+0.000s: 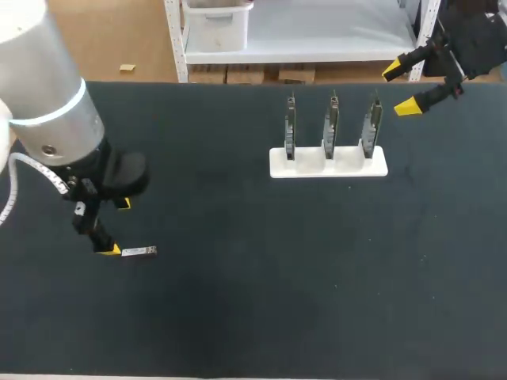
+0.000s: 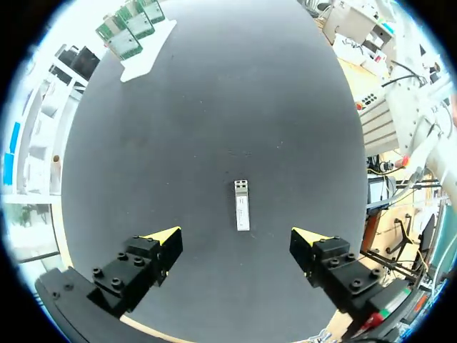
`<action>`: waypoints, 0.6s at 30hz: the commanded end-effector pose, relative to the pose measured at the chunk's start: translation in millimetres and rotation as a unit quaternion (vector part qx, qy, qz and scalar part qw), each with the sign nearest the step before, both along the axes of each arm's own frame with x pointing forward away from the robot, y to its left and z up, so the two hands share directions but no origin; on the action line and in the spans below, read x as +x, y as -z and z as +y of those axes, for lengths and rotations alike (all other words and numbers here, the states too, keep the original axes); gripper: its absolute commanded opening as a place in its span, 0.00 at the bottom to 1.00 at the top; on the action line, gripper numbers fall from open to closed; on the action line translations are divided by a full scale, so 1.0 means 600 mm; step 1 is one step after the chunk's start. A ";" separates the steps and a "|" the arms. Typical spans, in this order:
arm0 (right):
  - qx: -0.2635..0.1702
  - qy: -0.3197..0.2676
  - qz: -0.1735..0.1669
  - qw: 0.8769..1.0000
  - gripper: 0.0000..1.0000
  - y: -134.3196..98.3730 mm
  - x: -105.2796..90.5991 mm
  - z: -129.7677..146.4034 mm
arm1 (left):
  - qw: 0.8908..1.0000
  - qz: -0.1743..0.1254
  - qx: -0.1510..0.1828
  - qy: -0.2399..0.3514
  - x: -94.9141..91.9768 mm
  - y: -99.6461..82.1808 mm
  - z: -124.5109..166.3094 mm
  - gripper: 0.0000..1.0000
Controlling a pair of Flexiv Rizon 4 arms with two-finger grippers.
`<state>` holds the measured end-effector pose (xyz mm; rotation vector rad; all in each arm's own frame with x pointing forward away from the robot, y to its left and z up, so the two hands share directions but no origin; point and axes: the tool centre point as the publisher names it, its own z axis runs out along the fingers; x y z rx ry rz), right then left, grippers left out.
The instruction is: Pick up the optical module with the left hand, and insert it into the network port with the right hand.
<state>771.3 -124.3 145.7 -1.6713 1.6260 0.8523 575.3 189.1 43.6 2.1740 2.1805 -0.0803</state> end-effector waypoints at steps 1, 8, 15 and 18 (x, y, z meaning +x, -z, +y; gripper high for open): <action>-0.001 0.002 -0.002 1.000 1.00 -0.001 -0.004 0.001 | 1.000 0.001 0.015 -0.002 0.000 0.012 -0.013 1.00; -0.001 0.002 -0.002 1.000 1.00 -0.001 -0.004 0.001 | 1.000 -0.001 0.025 -0.016 -0.017 0.021 -0.022 1.00; -0.001 0.002 -0.002 1.000 1.00 -0.001 -0.004 0.001 | 0.999 0.002 0.030 -0.032 -0.033 0.034 -0.026 1.00; -0.001 0.002 -0.002 1.000 1.00 -0.001 -0.004 0.001 | 0.999 0.004 0.031 -0.037 -0.036 0.041 -0.024 1.00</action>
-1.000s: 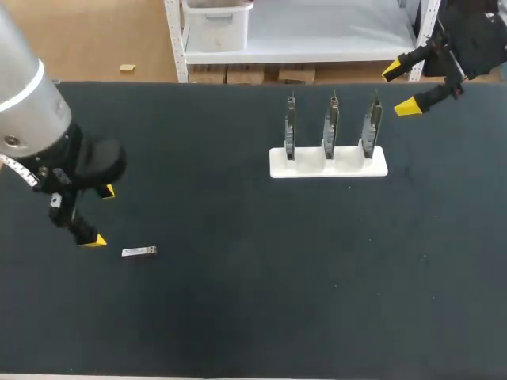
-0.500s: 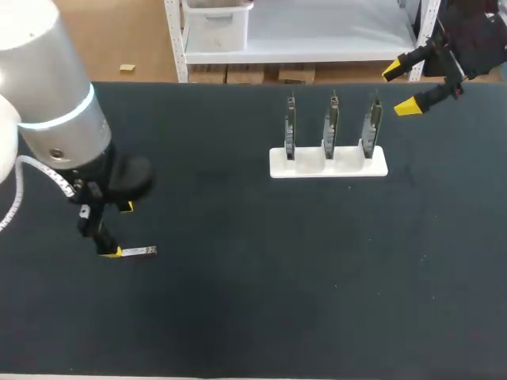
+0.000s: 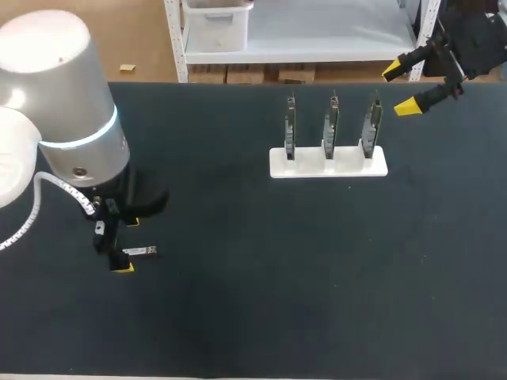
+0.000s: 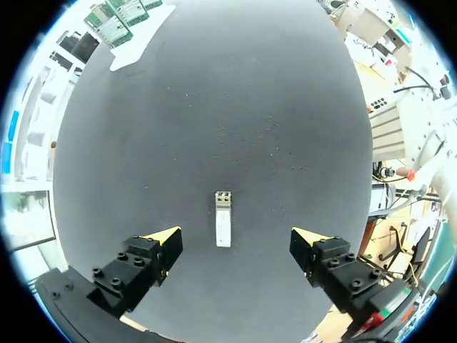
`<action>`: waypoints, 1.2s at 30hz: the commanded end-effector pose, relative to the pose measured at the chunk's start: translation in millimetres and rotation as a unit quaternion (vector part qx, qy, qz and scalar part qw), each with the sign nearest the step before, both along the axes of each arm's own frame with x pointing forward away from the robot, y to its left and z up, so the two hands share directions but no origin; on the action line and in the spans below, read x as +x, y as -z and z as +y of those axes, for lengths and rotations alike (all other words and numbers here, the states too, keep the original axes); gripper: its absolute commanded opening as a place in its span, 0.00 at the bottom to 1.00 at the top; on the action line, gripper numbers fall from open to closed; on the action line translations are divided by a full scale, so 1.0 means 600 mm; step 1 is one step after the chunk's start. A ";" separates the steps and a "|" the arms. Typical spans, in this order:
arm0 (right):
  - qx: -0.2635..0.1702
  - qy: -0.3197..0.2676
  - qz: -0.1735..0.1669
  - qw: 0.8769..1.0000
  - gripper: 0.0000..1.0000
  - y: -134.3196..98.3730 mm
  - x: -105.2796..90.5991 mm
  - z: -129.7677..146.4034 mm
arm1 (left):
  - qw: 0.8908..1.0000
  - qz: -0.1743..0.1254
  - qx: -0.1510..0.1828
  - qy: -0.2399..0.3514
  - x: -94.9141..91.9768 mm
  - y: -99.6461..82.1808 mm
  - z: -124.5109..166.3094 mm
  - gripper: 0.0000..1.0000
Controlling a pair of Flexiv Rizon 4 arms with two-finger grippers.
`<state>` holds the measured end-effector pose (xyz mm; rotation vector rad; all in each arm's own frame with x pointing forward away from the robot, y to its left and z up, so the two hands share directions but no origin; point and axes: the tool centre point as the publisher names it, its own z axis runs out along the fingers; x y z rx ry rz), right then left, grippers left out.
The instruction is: Pick up the optical module with the left hand, and insert it into the network port with the right hand.
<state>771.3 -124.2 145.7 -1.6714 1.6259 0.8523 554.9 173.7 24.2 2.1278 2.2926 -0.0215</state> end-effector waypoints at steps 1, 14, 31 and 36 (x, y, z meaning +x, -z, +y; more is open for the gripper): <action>-0.001 0.002 -0.002 1.000 1.00 0.000 -0.004 0.000 | 1.000 0.000 0.001 -0.003 -0.003 0.010 0.001 1.00; -0.001 0.002 -0.002 1.000 1.00 0.000 -0.004 0.000 | 1.000 0.010 0.004 -0.013 -0.012 0.033 0.002 1.00; -0.001 0.002 -0.002 1.000 1.00 0.000 -0.004 0.000 | 1.000 0.018 0.003 -0.024 -0.018 0.053 0.017 1.00; -0.001 0.002 -0.002 1.000 1.00 0.000 -0.004 0.000 | 0.999 0.023 0.003 -0.026 -0.018 0.059 0.022 1.00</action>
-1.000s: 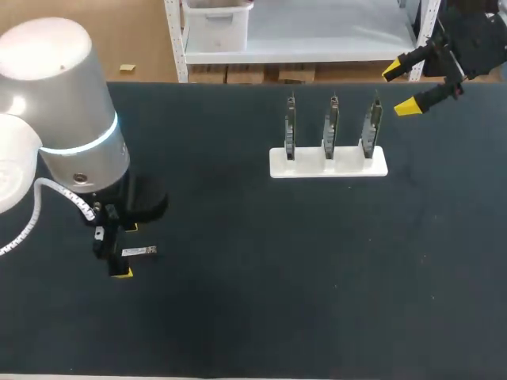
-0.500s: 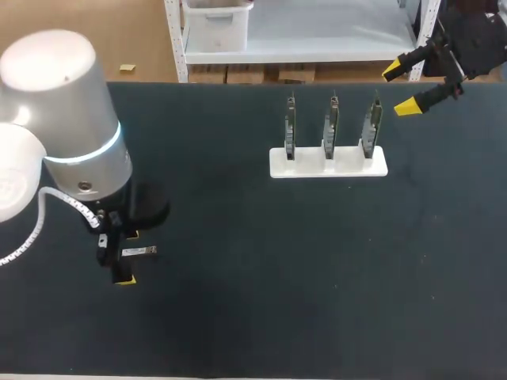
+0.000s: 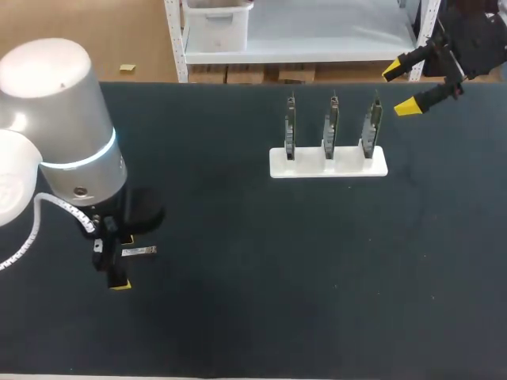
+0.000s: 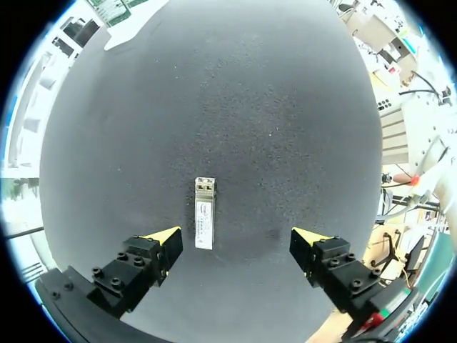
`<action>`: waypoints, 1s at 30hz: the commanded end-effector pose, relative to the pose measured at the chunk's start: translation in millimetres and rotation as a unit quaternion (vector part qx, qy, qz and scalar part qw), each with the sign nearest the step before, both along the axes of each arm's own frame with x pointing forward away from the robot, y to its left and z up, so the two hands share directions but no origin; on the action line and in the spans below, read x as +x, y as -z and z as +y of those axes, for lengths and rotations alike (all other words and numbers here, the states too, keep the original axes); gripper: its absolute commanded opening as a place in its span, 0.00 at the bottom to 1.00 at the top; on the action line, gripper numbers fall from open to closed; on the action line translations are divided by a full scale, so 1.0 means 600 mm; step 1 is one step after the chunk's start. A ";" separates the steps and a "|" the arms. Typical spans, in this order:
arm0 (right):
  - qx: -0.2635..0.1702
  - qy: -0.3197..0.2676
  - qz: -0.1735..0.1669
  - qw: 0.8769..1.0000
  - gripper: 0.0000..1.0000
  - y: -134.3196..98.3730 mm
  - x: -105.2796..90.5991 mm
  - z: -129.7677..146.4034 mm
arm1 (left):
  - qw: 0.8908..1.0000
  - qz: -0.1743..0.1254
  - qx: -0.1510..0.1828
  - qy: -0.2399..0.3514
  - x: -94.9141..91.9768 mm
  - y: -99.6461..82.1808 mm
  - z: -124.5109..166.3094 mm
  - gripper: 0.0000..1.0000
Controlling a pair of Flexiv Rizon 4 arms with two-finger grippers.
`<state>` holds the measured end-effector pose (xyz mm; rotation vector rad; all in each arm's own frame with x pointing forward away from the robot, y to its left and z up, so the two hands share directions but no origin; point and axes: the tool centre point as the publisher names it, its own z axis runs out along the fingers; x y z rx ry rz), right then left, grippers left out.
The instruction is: Pick up the optical module with the left hand, and insert it into the network port with the right hand.
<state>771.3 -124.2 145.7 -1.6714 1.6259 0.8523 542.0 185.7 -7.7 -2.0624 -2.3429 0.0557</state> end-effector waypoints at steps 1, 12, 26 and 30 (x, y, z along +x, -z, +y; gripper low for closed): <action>-0.001 0.002 -0.002 1.000 1.00 0.000 -0.004 0.000 | 1.000 0.003 0.000 0.000 0.004 0.007 0.002 1.00; -0.001 0.002 -0.002 1.000 1.00 0.000 -0.004 0.000 | 1.000 0.007 -0.002 -0.007 0.007 0.021 0.006 1.00; -0.001 0.002 -0.002 1.000 1.00 0.000 -0.004 0.000 | 1.000 0.010 -0.003 -0.011 0.009 0.022 0.008 0.00; -0.001 0.002 -0.002 1.000 1.00 0.000 -0.004 0.000 | 1.000 0.009 -0.003 -0.011 0.011 0.021 0.008 0.00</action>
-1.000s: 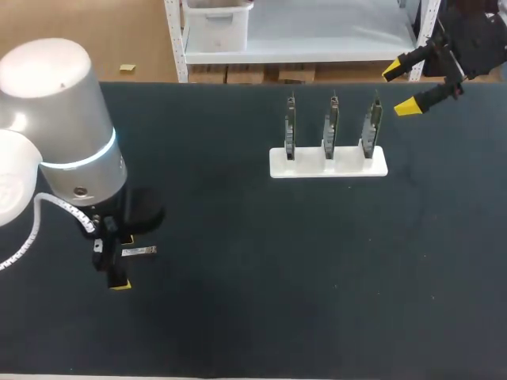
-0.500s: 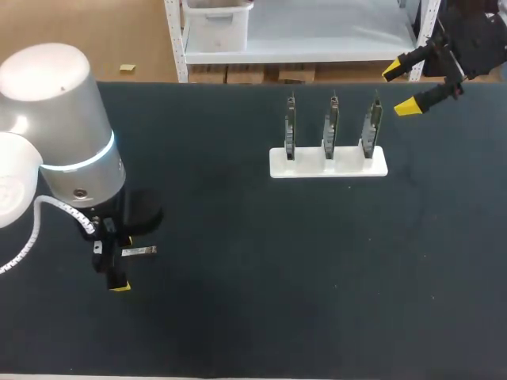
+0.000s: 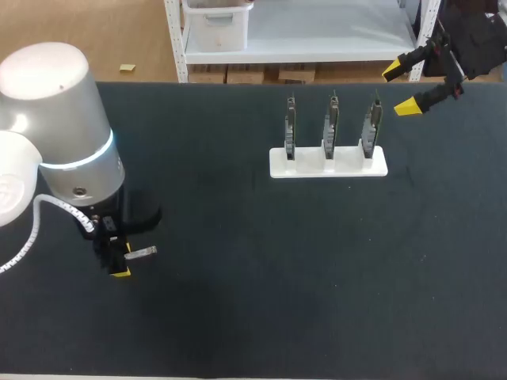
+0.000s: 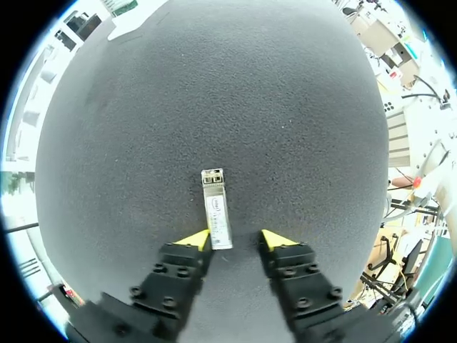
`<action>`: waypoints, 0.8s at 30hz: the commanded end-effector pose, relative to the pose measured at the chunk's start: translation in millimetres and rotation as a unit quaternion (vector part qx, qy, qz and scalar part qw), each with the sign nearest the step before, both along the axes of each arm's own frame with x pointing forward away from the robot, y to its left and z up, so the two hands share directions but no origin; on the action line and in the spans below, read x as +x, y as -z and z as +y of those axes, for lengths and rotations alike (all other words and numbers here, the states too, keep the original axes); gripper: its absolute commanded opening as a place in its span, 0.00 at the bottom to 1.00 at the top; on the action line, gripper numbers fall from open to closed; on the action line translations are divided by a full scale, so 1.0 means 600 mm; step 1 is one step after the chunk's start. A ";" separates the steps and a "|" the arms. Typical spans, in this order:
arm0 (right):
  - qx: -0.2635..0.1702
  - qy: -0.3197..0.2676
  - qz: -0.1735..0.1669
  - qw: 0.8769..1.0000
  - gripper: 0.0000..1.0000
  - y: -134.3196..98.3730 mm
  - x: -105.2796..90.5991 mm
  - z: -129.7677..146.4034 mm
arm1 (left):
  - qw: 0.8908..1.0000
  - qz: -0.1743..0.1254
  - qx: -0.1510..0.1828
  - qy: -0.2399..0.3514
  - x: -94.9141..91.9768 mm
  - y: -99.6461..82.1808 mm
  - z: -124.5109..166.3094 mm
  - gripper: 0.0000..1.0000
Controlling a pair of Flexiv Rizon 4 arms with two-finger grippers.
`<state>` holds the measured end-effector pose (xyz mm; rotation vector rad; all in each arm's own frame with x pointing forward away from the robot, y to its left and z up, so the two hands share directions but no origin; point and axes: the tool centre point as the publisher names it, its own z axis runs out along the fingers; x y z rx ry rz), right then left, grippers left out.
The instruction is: Pick up the optical module with the left hand, and insert it into the network port with the right hand.
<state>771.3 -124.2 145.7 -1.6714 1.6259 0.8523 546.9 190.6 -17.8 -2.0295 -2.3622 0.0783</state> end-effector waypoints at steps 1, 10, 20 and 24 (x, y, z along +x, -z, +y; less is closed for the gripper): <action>-0.001 0.002 -0.002 1.000 1.00 0.000 -0.004 0.000 | 1.000 0.002 0.000 0.001 0.003 0.004 0.000 0.00; -0.001 0.002 -0.002 1.000 1.00 0.000 -0.004 0.000 | 1.000 -0.004 -0.007 -0.004 0.012 -0.003 -0.003 0.00; -0.001 0.002 -0.002 1.000 1.00 0.000 -0.004 0.000 | 0.996 -0.062 -0.057 -0.034 0.070 -0.059 -0.004 0.00; -0.001 0.002 -0.002 1.000 1.00 0.000 -0.004 0.000 | 0.989 -0.092 -0.106 -0.056 0.107 -0.095 -0.008 0.00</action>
